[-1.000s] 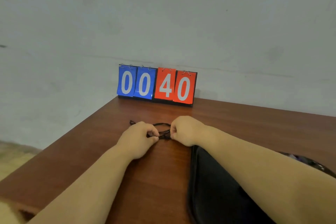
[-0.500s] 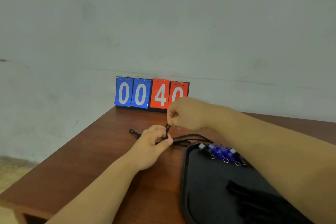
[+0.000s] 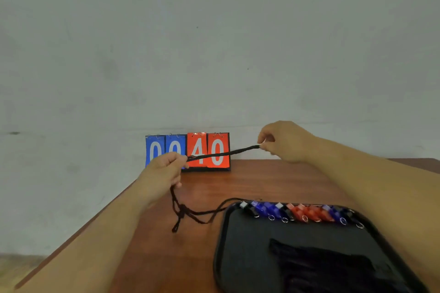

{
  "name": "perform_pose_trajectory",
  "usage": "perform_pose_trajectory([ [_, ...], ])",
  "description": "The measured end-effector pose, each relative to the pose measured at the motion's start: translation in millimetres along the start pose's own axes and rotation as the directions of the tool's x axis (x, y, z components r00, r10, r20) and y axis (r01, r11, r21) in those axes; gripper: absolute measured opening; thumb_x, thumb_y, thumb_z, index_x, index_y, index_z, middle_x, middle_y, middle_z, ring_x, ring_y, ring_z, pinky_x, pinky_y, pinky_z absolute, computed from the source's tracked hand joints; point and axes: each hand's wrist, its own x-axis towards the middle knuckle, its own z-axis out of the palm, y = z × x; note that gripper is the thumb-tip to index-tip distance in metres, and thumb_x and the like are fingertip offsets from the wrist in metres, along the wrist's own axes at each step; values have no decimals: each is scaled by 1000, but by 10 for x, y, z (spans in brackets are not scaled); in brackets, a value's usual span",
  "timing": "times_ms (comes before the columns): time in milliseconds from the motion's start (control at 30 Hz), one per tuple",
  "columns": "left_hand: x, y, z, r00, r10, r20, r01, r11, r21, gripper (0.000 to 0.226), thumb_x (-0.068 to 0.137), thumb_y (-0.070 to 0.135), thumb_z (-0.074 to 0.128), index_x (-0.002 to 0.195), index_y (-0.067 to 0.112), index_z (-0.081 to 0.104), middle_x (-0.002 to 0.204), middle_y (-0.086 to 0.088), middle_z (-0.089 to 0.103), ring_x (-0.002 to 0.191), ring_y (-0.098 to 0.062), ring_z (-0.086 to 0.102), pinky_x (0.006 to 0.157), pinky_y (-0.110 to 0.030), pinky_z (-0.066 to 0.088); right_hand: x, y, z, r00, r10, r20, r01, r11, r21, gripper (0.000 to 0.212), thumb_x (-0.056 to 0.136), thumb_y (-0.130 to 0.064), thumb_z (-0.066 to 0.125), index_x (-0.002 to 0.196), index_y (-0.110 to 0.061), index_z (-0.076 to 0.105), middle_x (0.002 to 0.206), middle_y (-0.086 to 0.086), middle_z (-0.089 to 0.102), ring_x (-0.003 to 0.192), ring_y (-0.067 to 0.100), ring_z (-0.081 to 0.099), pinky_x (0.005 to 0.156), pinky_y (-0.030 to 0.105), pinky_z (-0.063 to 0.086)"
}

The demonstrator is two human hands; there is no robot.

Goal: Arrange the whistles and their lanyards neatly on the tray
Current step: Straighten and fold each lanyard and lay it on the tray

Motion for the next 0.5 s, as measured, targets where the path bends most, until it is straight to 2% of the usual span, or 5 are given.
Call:
perform_pose_trajectory([
  [67, 28, 76, -88, 1000, -10, 15, 9, 999, 49, 34, 103, 32, 55, 72, 28, 66, 57, 1, 35, 54, -17, 36, 73, -38, 53, -126, 182, -54, 999, 45, -16, -45, 999, 10, 9, 100, -24, 59, 102, -23, 68, 89, -13, 62, 86, 12, 62, 74, 25, 43],
  [133, 42, 137, -159, 999, -37, 5, 37, 995, 90, 35, 100, 35, 57, 67, 29, 63, 56, 2, 36, 52, -15, 37, 74, -40, 52, -233, 345, -112, 995, 100, -26, -99, 995, 24, 11, 99, -22, 59, 97, -21, 70, 88, -12, 66, 86, 13, 66, 73, 26, 47],
  [267, 53, 211, -287, 994, -88, -63, 94, 990, 106, 25, 101, 28, 59, 85, 10, 65, 56, 0, 42, 56, -18, 38, 72, -38, 50, -402, 562, -187, 983, 178, -51, -174, 981, 83, 13, 98, -21, 60, 96, -20, 73, 90, -6, 72, 83, 11, 69, 74, 26, 53],
  [367, 48, 247, -337, 989, -124, -82, 122, 992, -25, 27, 103, 26, 59, 80, 11, 62, 64, -4, 57, 65, -23, 53, 73, -37, 48, -466, 609, -204, 979, 196, -59, -189, 976, 107, 12, 98, -21, 61, 96, -20, 73, 92, -4, 73, 83, 11, 70, 77, 28, 54],
  [500, 11, 361, -287, 975, -187, -121, 154, 958, -242, 18, 103, 22, 61, 87, 13, 65, 75, -2, 68, 74, -15, 69, 75, -31, 50, -496, 608, -261, 973, 208, -102, -192, 971, 145, 12, 96, -19, 62, 96, -19, 73, 93, -4, 73, 83, 11, 70, 78, 30, 55],
])
